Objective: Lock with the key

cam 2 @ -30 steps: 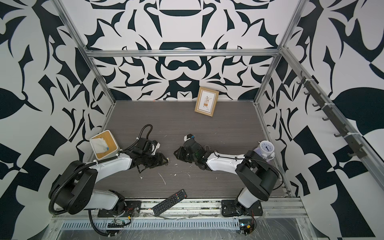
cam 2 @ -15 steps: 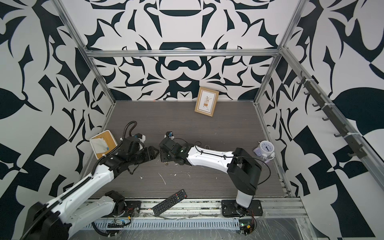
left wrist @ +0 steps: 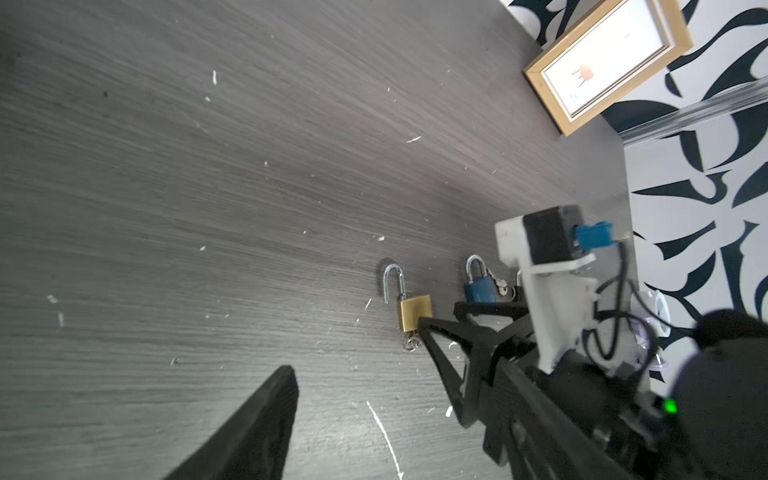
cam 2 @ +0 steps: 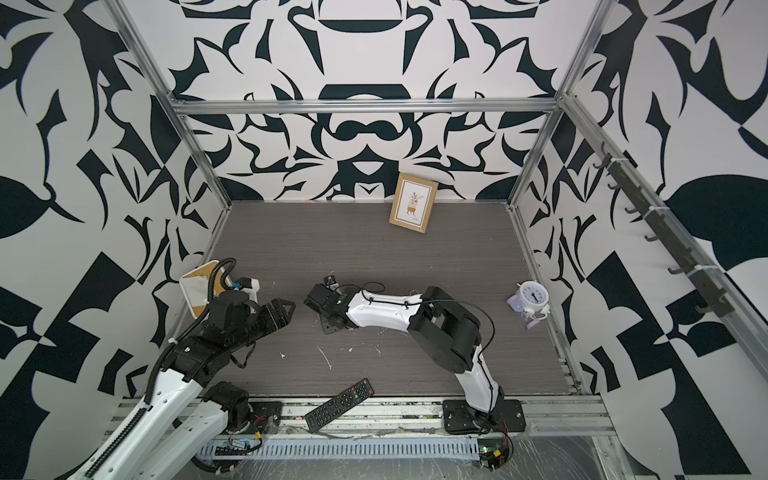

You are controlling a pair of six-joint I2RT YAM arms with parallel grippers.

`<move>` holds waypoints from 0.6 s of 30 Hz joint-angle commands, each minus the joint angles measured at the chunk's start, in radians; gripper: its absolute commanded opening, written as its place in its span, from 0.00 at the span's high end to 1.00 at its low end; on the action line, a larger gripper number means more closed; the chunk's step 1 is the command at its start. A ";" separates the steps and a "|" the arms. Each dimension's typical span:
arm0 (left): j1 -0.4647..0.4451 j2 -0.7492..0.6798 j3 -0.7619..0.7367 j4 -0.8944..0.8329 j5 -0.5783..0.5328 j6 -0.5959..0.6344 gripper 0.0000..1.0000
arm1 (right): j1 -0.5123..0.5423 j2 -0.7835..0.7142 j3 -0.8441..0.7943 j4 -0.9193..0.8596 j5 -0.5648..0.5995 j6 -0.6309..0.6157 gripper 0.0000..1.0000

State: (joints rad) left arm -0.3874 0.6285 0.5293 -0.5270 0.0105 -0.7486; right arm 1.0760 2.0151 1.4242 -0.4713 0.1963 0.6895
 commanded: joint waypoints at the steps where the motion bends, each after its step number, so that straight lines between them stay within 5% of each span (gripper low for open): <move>1: 0.012 -0.011 -0.028 0.014 0.053 -0.027 0.21 | 0.008 -0.016 0.033 0.000 0.020 -0.035 0.45; 18: 0.108 -0.071 -0.078 0.010 0.125 -0.025 0.19 | 0.015 0.083 0.129 -0.064 0.031 -0.057 0.46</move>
State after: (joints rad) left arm -0.2958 0.5694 0.4713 -0.5034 0.1047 -0.7776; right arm 1.0817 2.1113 1.5116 -0.5041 0.2005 0.6422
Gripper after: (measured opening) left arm 0.805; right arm 0.544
